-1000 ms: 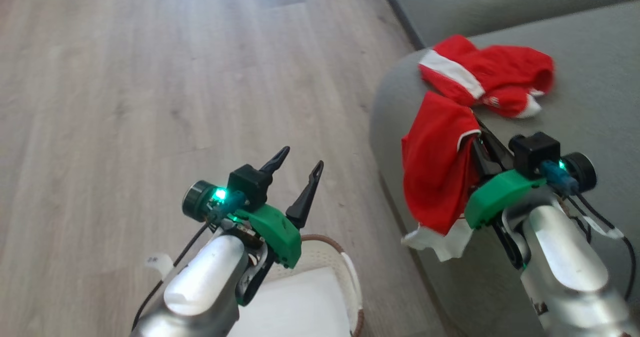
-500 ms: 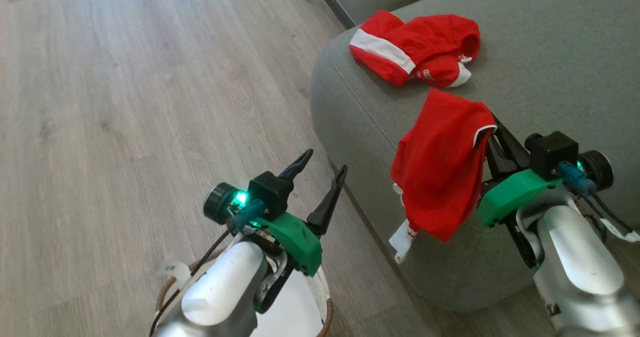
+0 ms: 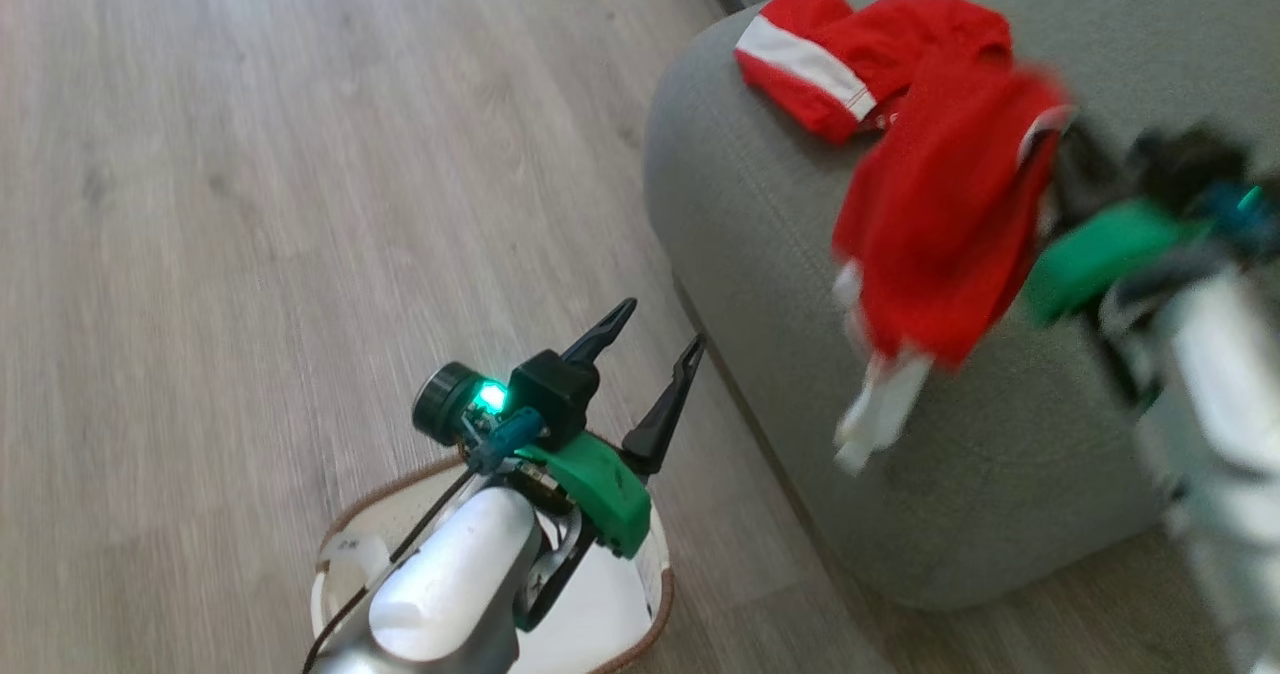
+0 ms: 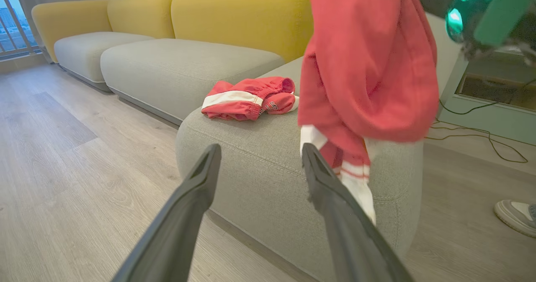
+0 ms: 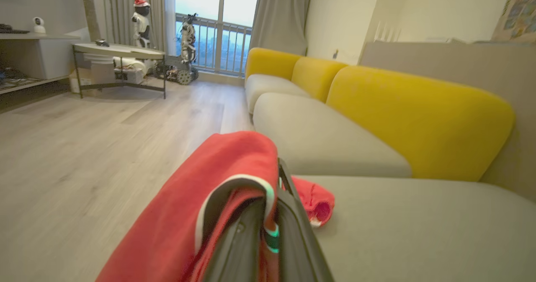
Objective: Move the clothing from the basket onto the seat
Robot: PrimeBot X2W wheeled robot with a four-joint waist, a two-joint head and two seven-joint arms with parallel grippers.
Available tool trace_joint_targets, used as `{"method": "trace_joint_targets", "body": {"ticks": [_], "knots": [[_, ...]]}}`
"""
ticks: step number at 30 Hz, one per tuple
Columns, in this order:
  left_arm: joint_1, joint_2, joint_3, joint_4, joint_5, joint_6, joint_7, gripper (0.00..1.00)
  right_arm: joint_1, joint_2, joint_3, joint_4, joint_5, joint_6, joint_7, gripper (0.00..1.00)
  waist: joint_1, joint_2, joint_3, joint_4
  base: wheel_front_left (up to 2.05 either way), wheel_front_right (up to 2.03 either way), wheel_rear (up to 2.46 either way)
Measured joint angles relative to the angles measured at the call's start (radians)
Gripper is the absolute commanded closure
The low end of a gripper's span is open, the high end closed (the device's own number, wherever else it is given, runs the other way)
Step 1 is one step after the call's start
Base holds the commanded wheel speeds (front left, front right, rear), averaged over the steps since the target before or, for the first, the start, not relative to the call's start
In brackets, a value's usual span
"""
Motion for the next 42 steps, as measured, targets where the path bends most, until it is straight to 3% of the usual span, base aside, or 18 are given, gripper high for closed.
{"method": "trace_joint_targets", "body": {"ticks": [9,16,23,36,37,38,40,42], "knots": [[-0.069,0.017,-0.008,-0.074,0.059,0.008,0.002,0.00,-0.345,-0.139,-0.084,0.095,0.028,0.000,0.043,1.00,0.0001,0.0000,0.152,0.066,0.00,0.00,0.00],[-0.144,0.040,-0.035,-0.187,0.111,0.014,0.043,0.00,-0.564,-0.244,-0.156,0.192,-0.032,0.000,0.076,1.00,0.0002,-0.0001,0.311,0.123,0.00,0.00,0.00],[-0.186,0.075,-0.037,-0.279,0.145,0.030,0.083,0.00,-0.679,-0.245,-0.213,0.310,-0.099,0.000,0.077,1.00,0.0004,-0.0001,0.453,0.163,0.00,0.00,0.00],[-0.210,0.102,-0.040,-0.360,0.170,0.062,0.115,0.00,-0.720,-0.165,-0.402,0.569,-0.305,0.000,-0.001,1.00,0.0003,-0.0001,0.637,0.236,0.00,0.00,0.00],[-0.210,0.105,-0.039,-0.360,0.170,0.062,0.115,0.00,-0.720,-0.159,-0.414,0.578,-0.321,0.000,-0.004,0.89,0.0002,-0.0001,0.640,0.239,0.00,0.00,0.00],[-0.210,0.106,-0.038,-0.361,0.170,0.062,0.115,0.00,-0.720,-0.152,-0.430,0.587,-0.334,0.000,-0.009,0.70,0.0001,-0.0001,0.642,0.241,0.00,0.00,0.00],[-0.210,0.110,-0.037,-0.360,0.170,0.063,0.115,0.00,-0.720,-0.139,-0.459,0.601,-0.355,0.000,-0.011,0.00,0.0002,-0.0001,0.642,0.239,0.00,0.00,0.00],[-0.210,0.112,-0.037,-0.360,0.170,0.068,0.114,0.00,-0.719,-0.128,-0.471,0.612,-0.375,0.000,-0.023,0.00,0.0000,-0.0001,0.638,0.234,0.00,0.00,0.00]]}}
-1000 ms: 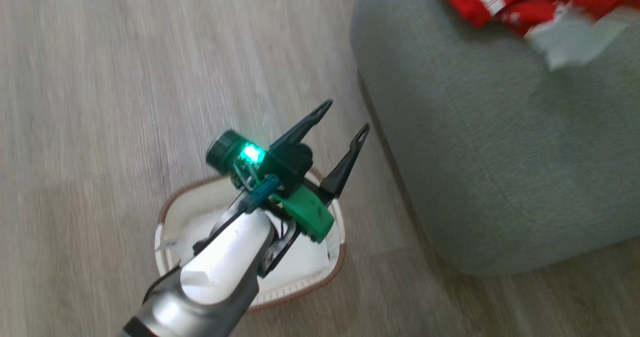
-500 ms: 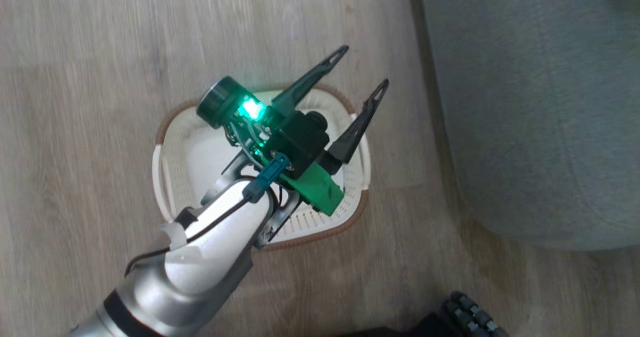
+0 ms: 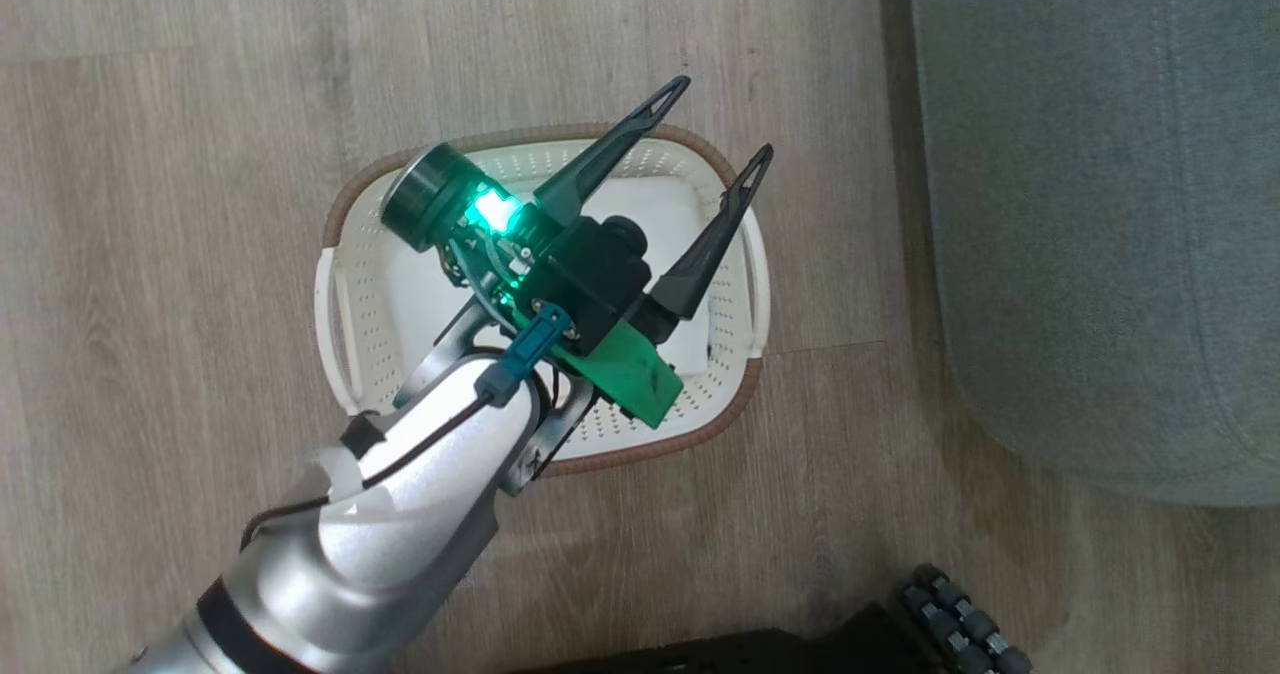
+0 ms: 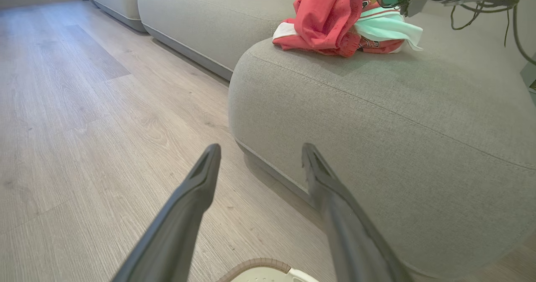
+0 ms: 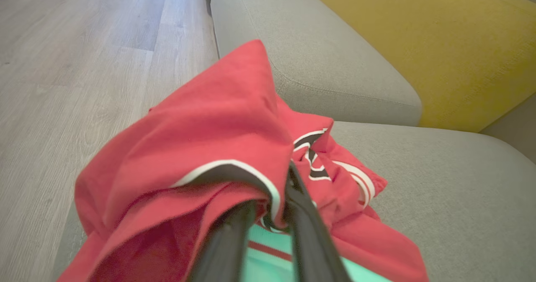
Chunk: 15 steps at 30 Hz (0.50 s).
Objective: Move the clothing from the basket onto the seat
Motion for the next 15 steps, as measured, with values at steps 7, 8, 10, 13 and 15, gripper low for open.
{"method": "trace_joint_targets", "body": {"ticks": [7,8,10,13,15], "knots": [[0.000,-0.001,0.002,0.009,-0.012,0.004,-0.012,0.00,0.023,0.030,-0.005,0.032,-0.028,0.000,-0.029,0.00,0.0000,0.0000,-0.025,-0.026,0.00,0.00,0.00],[0.000,-0.002,0.002,0.012,-0.015,0.006,-0.012,0.00,0.032,0.032,-0.001,0.035,-0.028,0.000,-0.031,0.00,0.0000,0.0000,-0.030,-0.029,0.00,0.00,0.00],[0.000,-0.003,0.002,0.022,-0.019,0.011,-0.018,0.00,0.054,0.041,0.021,0.035,-0.028,0.000,-0.032,0.00,0.0000,0.0000,-0.042,-0.038,0.00,0.00,0.00],[0.000,-0.006,0.004,0.037,-0.019,0.012,-0.032,0.00,0.092,0.068,0.057,0.009,-0.001,0.000,-0.035,0.00,0.0000,0.0000,-0.064,-0.052,0.00,0.00,0.00],[0.000,-0.012,0.006,0.044,-0.033,0.013,-0.045,0.00,0.123,0.080,0.087,-0.029,0.030,0.000,-0.036,0.00,-0.0001,0.0000,-0.084,-0.059,0.00,0.00,0.00]]}}
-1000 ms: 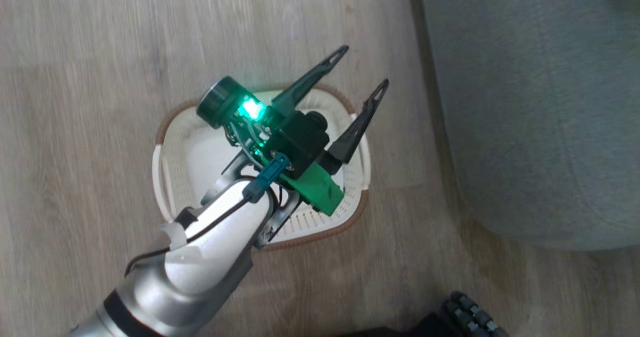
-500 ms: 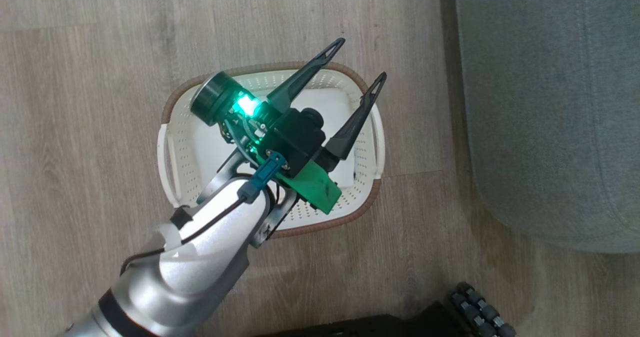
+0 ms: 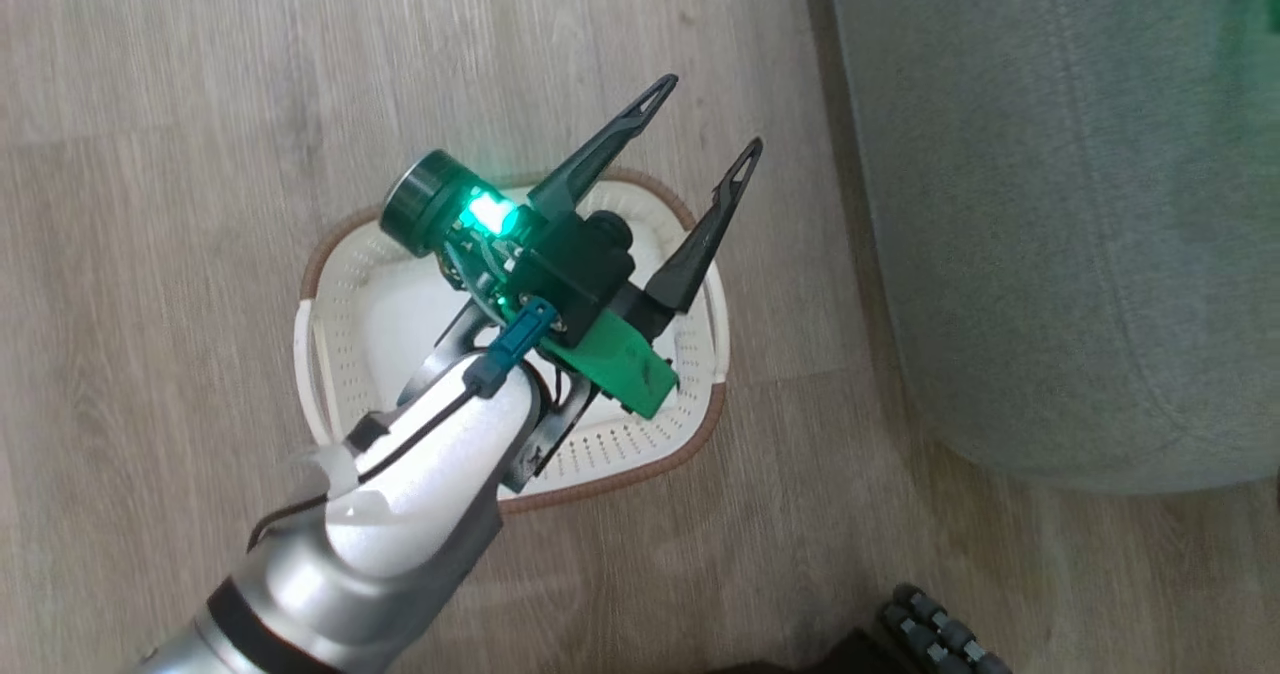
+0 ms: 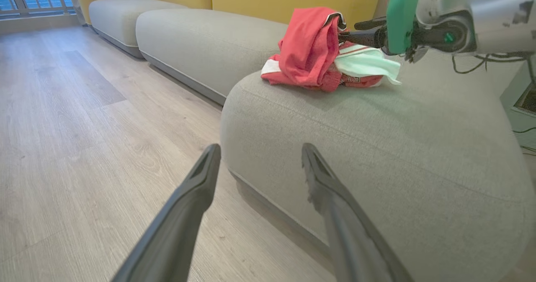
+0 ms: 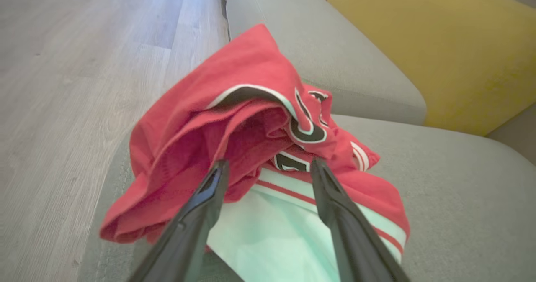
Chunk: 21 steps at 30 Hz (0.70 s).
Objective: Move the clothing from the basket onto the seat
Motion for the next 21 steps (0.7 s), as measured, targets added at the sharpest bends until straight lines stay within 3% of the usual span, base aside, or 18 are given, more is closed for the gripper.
{"method": "trace_joint_targets", "body": {"ticks": [11,21], "knots": [[0.066,-0.023,0.041,0.084,-0.096,0.018,-0.052,0.00,0.150,0.000,0.200,-0.126,0.153,0.000,0.000,0.00,0.0000,0.0000,-0.168,-0.008,0.00,0.00,0.00],[0.205,-0.025,0.117,0.146,-0.170,0.056,-0.068,0.00,0.291,0.002,0.324,-0.221,0.286,0.000,0.000,0.00,0.0000,0.0001,-0.345,0.040,0.00,0.00,0.00]]}}
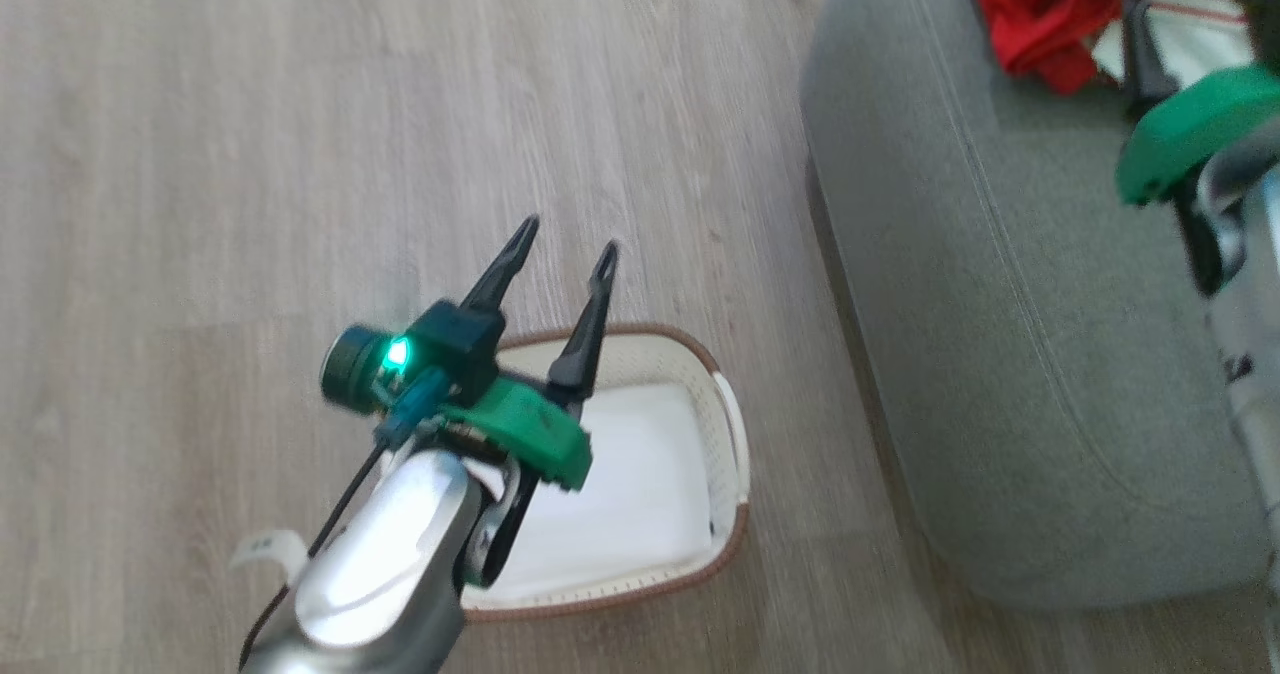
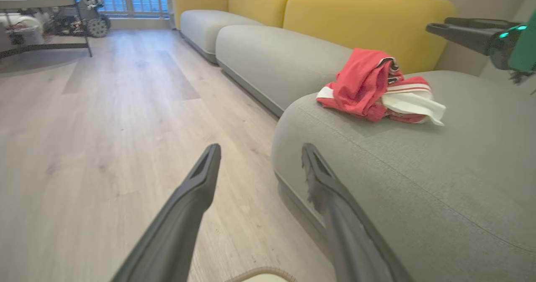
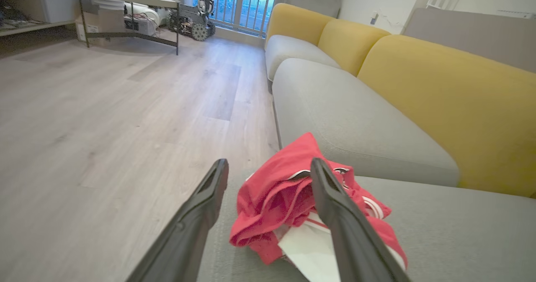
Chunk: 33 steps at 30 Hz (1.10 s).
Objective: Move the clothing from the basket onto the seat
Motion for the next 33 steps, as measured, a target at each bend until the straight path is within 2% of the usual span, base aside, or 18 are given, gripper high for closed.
{"method": "trace_joint_targets", "body": {"ticks": [3,10,14,20,25,29,33], "knots": [[0.052,0.009,0.023,0.007,-0.014,0.014,0.000,0.00,0.062,0.013,0.014,-0.043,0.046,0.000,0.000,0.00,0.0000,0.0000,-0.046,0.022,0.00,0.00,0.00],[0.172,0.028,0.115,-0.011,-0.021,0.050,0.000,0.00,0.236,0.062,0.012,-0.180,0.069,0.000,0.000,0.00,0.0000,0.0000,-0.135,0.073,0.00,0.00,0.00],[0.253,0.040,0.169,-0.040,-0.019,0.068,-0.001,0.00,0.348,0.107,-0.022,-0.261,0.065,0.000,0.000,0.00,0.0000,0.0000,-0.176,0.095,0.00,0.00,0.00],[0.379,0.053,0.253,-0.095,-0.007,0.101,-0.001,0.00,0.511,0.189,-0.080,-0.380,-0.003,0.000,0.000,0.00,0.0000,0.0000,-0.222,0.119,0.00,0.00,0.00],[0.461,0.053,0.303,-0.129,0.009,0.107,-0.001,0.00,0.632,0.243,-0.117,-0.473,-0.039,0.000,0.000,0.00,0.0000,0.0000,-0.244,0.128,0.00,0.00,0.00],[0.508,0.051,0.341,-0.160,0.012,0.108,-0.001,0.00,0.714,0.258,-0.113,-0.517,-0.037,0.000,0.000,0.00,0.0000,0.0000,-0.251,0.134,0.00,0.00,0.00],[0.547,0.044,0.376,-0.178,0.027,0.102,-0.001,0.00,0.778,0.259,-0.091,-0.560,0.040,0.000,0.000,0.00,0.0000,0.0000,-0.257,0.140,0.00,0.00,0.00]]}}
